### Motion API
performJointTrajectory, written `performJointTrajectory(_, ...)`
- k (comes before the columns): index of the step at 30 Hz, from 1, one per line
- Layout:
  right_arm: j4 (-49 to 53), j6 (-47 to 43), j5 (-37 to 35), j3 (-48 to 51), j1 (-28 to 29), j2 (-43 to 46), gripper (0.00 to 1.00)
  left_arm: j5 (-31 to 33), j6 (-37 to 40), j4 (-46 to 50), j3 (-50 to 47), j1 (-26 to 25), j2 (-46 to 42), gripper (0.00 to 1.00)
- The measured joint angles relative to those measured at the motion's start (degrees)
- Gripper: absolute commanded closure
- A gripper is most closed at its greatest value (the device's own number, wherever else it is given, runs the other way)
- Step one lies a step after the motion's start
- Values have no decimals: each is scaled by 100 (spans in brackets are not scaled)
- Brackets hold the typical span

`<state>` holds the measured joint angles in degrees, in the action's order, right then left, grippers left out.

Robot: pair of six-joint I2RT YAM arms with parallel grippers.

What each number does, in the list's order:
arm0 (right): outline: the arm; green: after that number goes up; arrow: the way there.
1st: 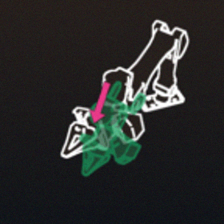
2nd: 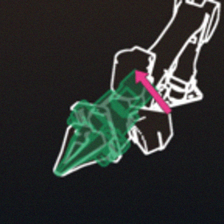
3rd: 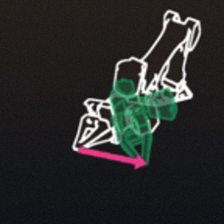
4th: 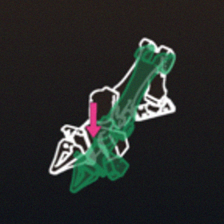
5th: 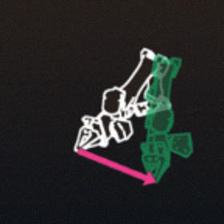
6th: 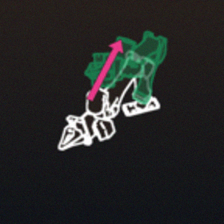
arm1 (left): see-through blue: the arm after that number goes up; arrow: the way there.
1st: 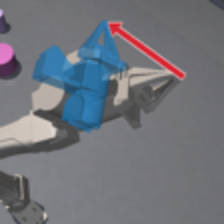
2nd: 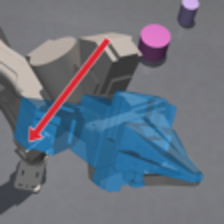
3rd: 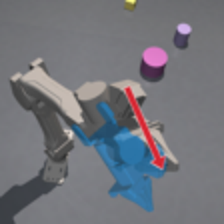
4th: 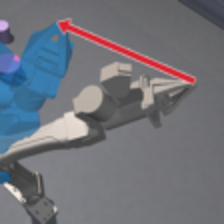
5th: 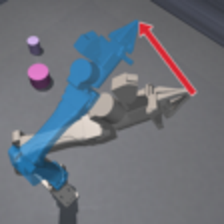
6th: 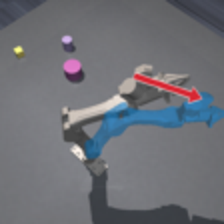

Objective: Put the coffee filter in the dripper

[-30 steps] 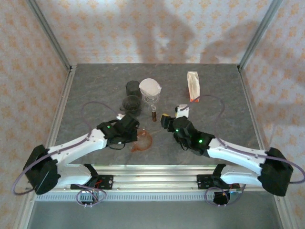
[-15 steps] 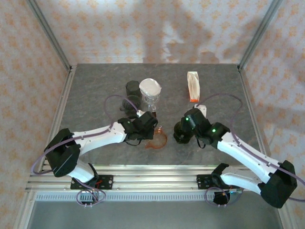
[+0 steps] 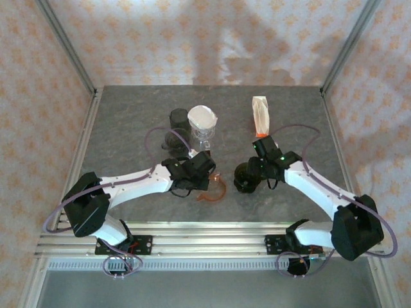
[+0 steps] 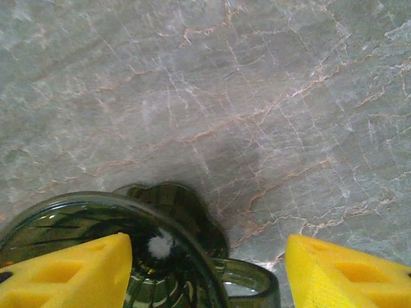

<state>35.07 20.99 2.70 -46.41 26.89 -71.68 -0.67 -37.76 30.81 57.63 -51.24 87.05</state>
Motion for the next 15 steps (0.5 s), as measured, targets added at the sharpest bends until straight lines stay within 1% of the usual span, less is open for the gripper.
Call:
performJointTrajectory(3, -44, -57, 149, 2, -20, -103, 45, -2, 42, 46, 9, -26, 0, 64)
performJointTrajectory(6, -142, -103, 323, 7, -22, -186, 56, 11, 52, 90, 9, -46, -9, 54)
performJointTrajectory(12, -341, -85, 603, 109, -22, -313, 83, 20, 0, 116, 17, -52, -376, 37)
performJointTrajectory(15, -479, -50, 748, 136, -15, -258, 96, 66, -57, 129, 22, -55, -850, 25)
